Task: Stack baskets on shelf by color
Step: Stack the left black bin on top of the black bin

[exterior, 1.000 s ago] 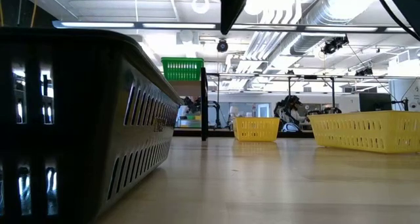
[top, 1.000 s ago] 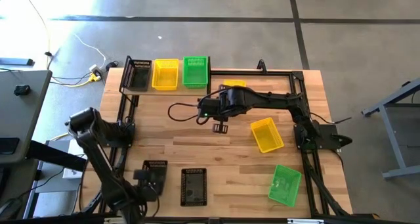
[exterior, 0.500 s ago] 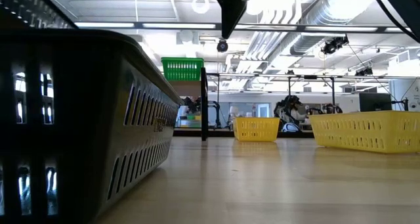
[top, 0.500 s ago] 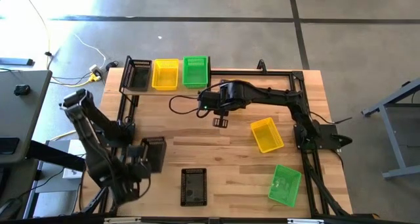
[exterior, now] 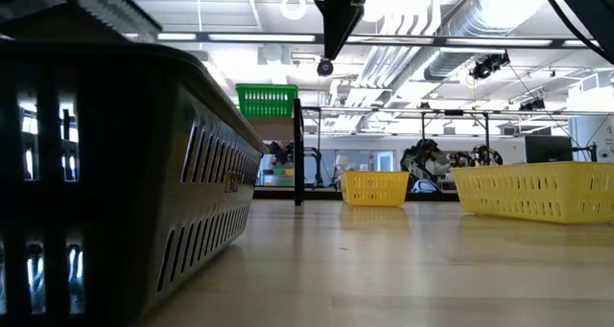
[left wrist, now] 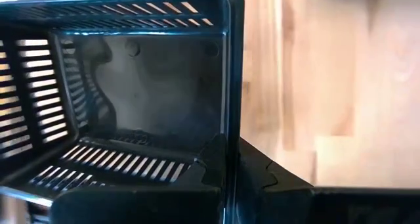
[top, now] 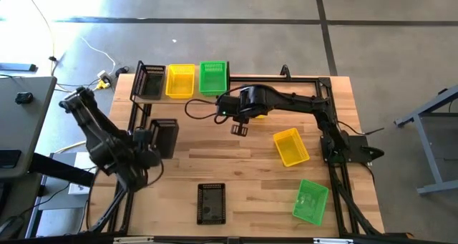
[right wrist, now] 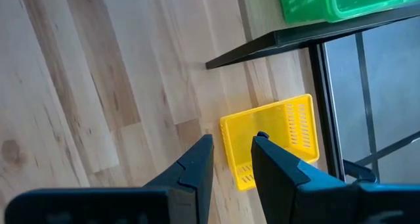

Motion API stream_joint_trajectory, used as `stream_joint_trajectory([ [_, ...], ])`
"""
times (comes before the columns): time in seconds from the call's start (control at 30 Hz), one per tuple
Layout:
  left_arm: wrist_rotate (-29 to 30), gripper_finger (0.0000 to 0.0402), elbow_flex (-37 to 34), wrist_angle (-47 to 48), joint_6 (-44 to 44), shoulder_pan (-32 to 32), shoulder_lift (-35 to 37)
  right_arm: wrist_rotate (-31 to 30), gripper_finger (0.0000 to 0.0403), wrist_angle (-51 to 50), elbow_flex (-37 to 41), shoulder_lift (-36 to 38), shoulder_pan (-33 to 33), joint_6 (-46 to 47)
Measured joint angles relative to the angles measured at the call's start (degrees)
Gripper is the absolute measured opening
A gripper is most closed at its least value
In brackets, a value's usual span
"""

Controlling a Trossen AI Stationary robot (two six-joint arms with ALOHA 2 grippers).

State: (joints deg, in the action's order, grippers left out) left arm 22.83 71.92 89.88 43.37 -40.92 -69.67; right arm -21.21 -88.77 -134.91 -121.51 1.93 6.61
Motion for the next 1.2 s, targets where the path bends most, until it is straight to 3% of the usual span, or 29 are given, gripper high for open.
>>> stream_joint_trajectory([
  [0.53,6.57,0.0000,0.00,0.14,-29.82,22.81,11.90,-1.45,0.0090,0.29,0.00,0.02,0.44,3.88],
  [0.97,8.10,0.0000,0.00,0.14,-57.60,44.63,15.92,-2.69,0.0090,0.45,0.00,0.02,1.12,6.42],
  [1.2,7.74,0.0000,0.00,0.14,-66.94,56.64,16.52,-2.67,0.0090,0.80,0.00,0.02,2.32,3.76],
])
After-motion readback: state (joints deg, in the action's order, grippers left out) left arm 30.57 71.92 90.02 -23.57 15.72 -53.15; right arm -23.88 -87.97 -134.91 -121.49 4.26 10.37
